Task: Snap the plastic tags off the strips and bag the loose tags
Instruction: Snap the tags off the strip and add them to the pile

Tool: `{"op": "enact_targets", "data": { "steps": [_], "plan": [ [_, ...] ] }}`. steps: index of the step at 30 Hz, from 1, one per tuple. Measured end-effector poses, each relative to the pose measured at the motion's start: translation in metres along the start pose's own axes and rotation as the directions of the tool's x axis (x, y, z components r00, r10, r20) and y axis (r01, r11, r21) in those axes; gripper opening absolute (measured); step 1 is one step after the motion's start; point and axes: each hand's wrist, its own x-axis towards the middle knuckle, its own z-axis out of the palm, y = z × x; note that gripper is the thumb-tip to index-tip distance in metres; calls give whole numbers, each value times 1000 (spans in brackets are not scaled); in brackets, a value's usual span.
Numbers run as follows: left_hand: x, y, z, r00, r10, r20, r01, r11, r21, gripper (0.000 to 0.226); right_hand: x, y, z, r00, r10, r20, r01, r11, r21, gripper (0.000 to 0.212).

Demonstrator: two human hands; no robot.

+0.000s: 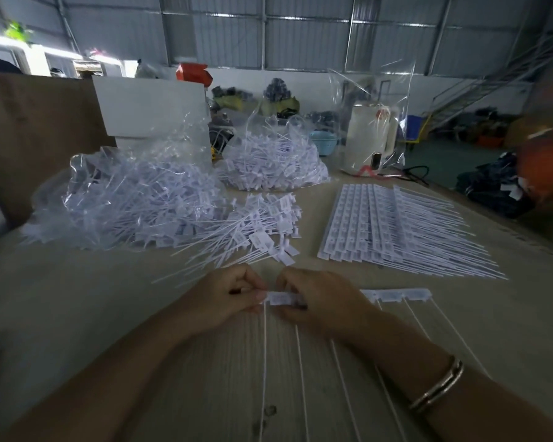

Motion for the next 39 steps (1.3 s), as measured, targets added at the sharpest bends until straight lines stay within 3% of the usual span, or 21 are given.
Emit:
{"op": "enact_targets", "data": {
  "steps": [2, 6, 12, 14, 16, 17, 18, 20, 22, 26, 30, 36, 39],
  "plan": [
    [1, -2, -1, 1000, -1, 25, 0, 1000, 24, 2, 1, 4, 2, 1000, -13, 2, 13, 1000, 16, 30],
    [2, -1, -4, 999, 37, -16, -38, 999, -12, 19, 1, 6, 3, 999, 43, -28, -37, 978, 203, 27],
    [7, 0, -2, 986, 127, -109, -127, 992, 9, 6, 4, 3, 0, 992, 124, 0, -108, 867, 487, 29],
    [5, 2, -1, 985, 133, -107, -138, 990, -41, 5, 4, 4, -1, 980, 196, -25, -144, 796, 588, 25],
    [-2, 3, -4, 986, 123, -116, -137, 982, -129, 3, 2, 8, -4, 934, 352, -60, -198, 648, 735, 21],
    [-5, 4, -7, 986, 120, -113, -135, 982, -134, 3, 1, 11, -6, 922, 380, -71, -206, 638, 742, 18],
    [-7, 3, -9, 988, 121, -100, -130, 988, -89, 3, -1, 14, -6, 931, 355, -88, -207, 710, 673, 13],
    [-6, -2, -9, 989, 129, -71, -116, 981, 154, 9, -4, 14, -4, 971, 229, -71, -165, 853, 495, 13],
    [-2, -3, -5, 978, 184, -102, -139, 929, 342, 7, -2, 7, 2, 988, 133, -74, -94, 915, 393, 22],
    [3, 6, 7, 955, 263, -139, -230, 949, 216, 42, 3, -6, 6, 986, 23, -164, 30, 950, 311, 32],
    [5, 7, 13, 951, 296, -94, -258, 922, 290, 23, 4, -3, -2, 988, 35, -151, 21, 935, 354, 30],
    [5, 1, 8, 962, 245, -122, -208, 944, 255, 35, 0, 15, -5, 1000, 22, -6, -21, 980, 197, 23],
    [4, 2, 7, 967, 228, -113, -199, 955, 220, 19, 2, 14, -3, 999, 32, -28, -24, 967, 254, 20]
  ]
}}
